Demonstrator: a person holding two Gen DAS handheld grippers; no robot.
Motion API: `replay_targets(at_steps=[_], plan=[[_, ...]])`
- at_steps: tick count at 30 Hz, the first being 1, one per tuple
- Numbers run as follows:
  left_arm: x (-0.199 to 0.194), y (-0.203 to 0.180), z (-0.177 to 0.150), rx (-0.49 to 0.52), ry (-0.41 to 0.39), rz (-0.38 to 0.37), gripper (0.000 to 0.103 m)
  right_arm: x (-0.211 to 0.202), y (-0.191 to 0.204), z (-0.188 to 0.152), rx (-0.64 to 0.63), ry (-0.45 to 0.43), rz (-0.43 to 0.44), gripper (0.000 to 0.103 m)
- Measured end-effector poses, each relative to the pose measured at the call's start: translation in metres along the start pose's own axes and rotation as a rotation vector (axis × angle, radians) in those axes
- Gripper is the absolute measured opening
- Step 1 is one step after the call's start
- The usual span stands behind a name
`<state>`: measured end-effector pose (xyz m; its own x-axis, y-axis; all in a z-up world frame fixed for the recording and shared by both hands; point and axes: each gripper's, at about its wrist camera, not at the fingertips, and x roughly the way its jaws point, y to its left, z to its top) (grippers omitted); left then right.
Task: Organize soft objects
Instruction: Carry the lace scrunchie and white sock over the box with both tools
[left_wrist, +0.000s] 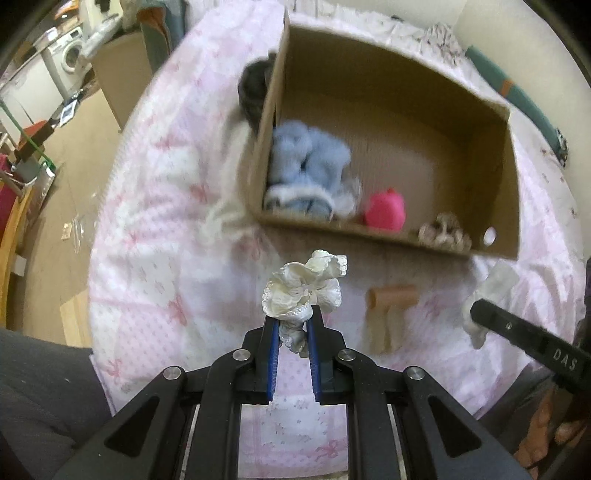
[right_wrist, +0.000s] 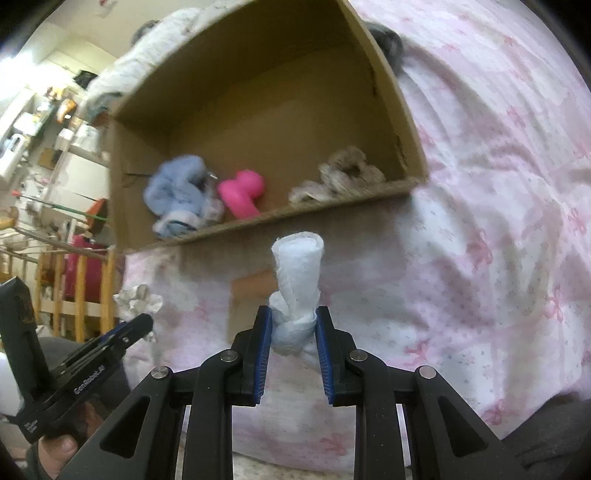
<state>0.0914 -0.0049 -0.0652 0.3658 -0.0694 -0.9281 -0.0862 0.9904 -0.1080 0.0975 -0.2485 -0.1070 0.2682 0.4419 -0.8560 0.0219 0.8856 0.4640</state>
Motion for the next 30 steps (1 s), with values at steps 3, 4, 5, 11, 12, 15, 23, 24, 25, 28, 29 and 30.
replay_targets(at_steps=[3,4,5,11,12,15,23,24,25,28,29,30], plan=[[-0.019,0.001,0.016,0.003,-0.046,-0.004,0.013,-0.014,0.01,0.003,-0.026,-0.048,0.049,0.026],[-0.024,0.0,0.021,0.008,-0.058,-0.003,0.013,-0.021,0.012,0.004,-0.036,-0.067,0.061,0.026],[-0.029,-0.001,0.027,0.018,-0.072,0.002,0.013,-0.028,0.016,0.007,-0.047,-0.091,0.082,0.026],[-0.049,-0.004,0.066,0.051,-0.158,0.013,0.013,-0.064,0.029,0.026,-0.08,-0.2,0.141,0.026],[-0.05,-0.004,0.072,0.052,-0.168,0.013,0.013,-0.07,0.03,0.03,-0.086,-0.218,0.151,0.026],[-0.046,-0.007,0.09,0.058,-0.194,0.019,0.013,-0.079,0.035,0.045,-0.115,-0.26,0.148,0.026],[-0.021,-0.019,0.118,0.079,-0.195,0.022,0.013,-0.064,0.031,0.081,-0.143,-0.284,0.121,0.026],[-0.016,-0.021,0.119,0.082,-0.193,0.024,0.013,-0.059,0.029,0.083,-0.14,-0.28,0.117,0.026],[-0.011,-0.022,0.119,0.084,-0.19,0.024,0.013,-0.054,0.028,0.084,-0.134,-0.277,0.115,0.026],[0.006,-0.022,0.119,0.088,-0.17,0.009,0.013,-0.039,0.022,0.085,-0.117,-0.26,0.111,0.026],[0.011,-0.023,0.118,0.09,-0.164,0.009,0.013,-0.033,0.02,0.084,-0.111,-0.253,0.113,0.026],[0.018,-0.022,0.116,0.089,-0.155,0.006,0.013,-0.029,0.019,0.083,-0.105,-0.247,0.13,0.026]])
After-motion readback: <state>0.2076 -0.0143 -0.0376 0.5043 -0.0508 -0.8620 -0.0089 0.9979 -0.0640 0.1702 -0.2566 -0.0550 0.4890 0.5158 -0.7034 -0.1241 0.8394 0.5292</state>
